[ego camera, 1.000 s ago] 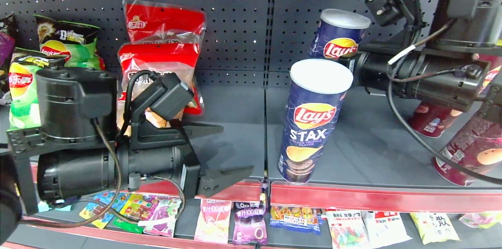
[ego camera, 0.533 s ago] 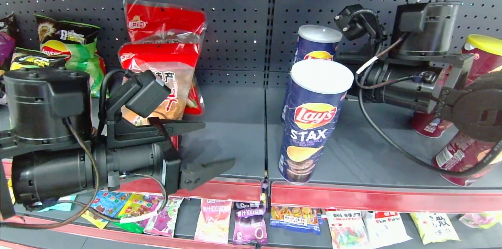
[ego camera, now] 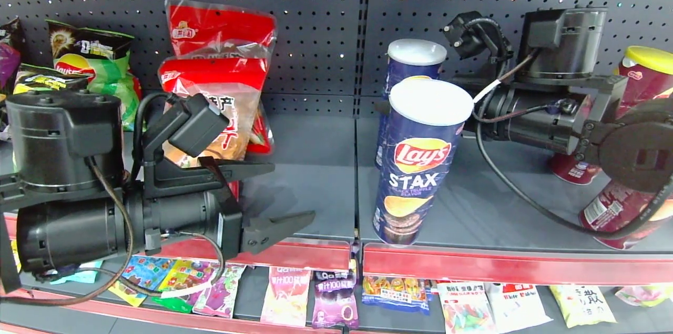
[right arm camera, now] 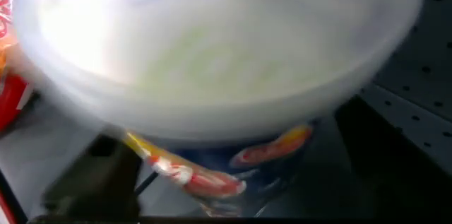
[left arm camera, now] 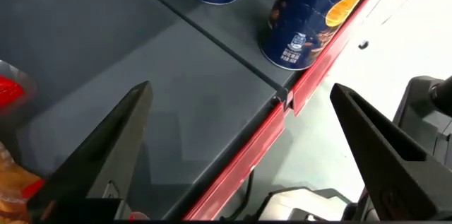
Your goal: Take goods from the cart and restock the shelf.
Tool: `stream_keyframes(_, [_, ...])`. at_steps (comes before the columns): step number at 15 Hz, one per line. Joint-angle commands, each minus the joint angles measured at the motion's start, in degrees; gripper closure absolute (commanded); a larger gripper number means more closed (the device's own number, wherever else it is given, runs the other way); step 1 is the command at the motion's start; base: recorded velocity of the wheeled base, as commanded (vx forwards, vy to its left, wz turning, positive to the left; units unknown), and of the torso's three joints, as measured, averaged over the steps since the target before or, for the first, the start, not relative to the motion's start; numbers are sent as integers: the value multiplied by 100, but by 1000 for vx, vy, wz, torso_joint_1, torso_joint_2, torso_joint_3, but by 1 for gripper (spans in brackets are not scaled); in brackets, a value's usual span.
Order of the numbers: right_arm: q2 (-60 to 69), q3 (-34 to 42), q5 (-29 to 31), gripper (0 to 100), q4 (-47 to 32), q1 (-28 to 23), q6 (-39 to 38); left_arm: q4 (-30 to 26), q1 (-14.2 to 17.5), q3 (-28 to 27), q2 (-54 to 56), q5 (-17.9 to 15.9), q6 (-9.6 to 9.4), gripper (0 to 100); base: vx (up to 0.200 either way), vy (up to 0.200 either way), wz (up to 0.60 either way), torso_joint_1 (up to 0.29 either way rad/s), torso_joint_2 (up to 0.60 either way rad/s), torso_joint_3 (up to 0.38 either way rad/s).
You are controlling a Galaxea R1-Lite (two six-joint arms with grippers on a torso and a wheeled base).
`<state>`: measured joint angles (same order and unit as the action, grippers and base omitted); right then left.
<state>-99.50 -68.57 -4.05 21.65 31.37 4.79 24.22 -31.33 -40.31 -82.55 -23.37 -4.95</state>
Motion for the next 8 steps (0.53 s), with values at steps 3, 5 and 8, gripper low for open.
stream_keyframes(3, [581,494,18,0,-12,-25,13,12,-5,-20,-59,-10,-15,0,0,0,0,0,0,0])
stream_keyframes(5, [941,863,44,0,-29,-69,13,12,-5,-38,-68,-19,-24,0,0,0,0,0,0,0])
stream_keyframes(8, [1231,1223,264,0,-21,-280,4,30,-5,-47,-156,17,-76,0,0,0,0,0,0,0])
